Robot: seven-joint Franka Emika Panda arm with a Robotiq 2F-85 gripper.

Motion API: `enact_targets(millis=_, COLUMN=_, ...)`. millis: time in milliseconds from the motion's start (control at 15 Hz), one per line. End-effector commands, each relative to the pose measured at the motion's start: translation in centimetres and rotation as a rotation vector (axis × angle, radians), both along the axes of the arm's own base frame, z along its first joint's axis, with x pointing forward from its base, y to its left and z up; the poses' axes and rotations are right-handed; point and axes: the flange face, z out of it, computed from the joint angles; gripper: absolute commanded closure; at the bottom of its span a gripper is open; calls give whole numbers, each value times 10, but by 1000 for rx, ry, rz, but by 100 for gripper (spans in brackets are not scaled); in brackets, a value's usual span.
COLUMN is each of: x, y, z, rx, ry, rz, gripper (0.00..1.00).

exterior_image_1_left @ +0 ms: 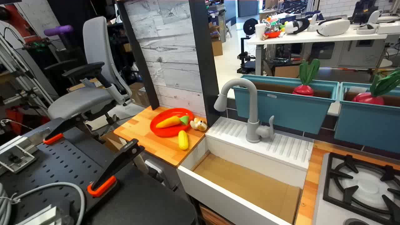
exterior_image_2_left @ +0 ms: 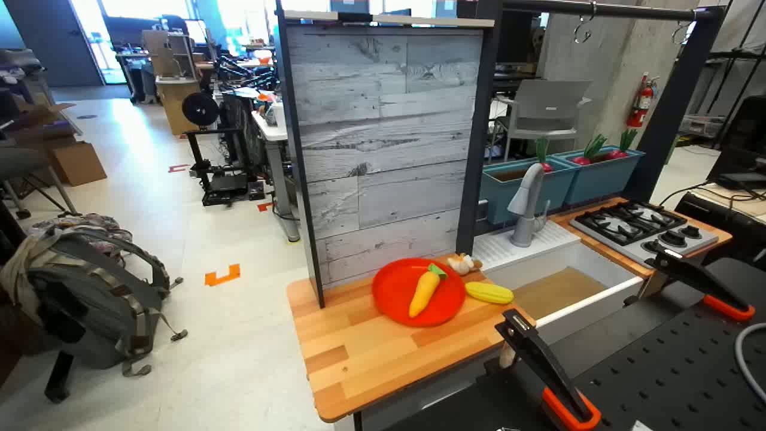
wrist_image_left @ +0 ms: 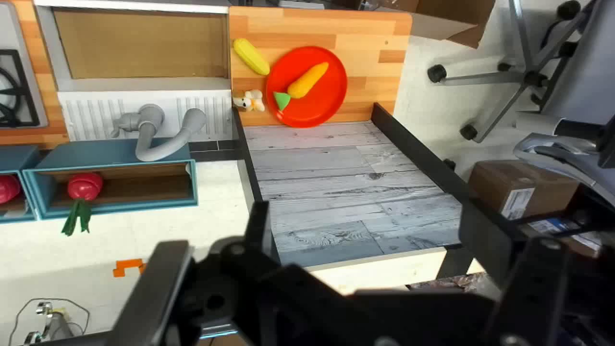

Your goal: Pick up the carrot plushie from the plate and put it on the table

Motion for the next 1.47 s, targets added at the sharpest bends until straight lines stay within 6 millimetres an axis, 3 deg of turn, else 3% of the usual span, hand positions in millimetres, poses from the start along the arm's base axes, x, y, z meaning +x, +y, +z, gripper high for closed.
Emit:
enact_targets(millis=0, x=0, y=0, z=1, rx=0, ry=0, rz=0, gripper=0)
enact_targets(millis=800, x=0, y=0, z=1, rx=0, ry=-1, rz=0, gripper=0)
enact_targets(millis=1067, x=12, y=25, z=-50, rx=-107, ry=72, rz=-26, gripper=0)
enact_targets(millis=1400, x=37, y=75, z=-134, rx=-265, ry=181, rz=14, gripper=0)
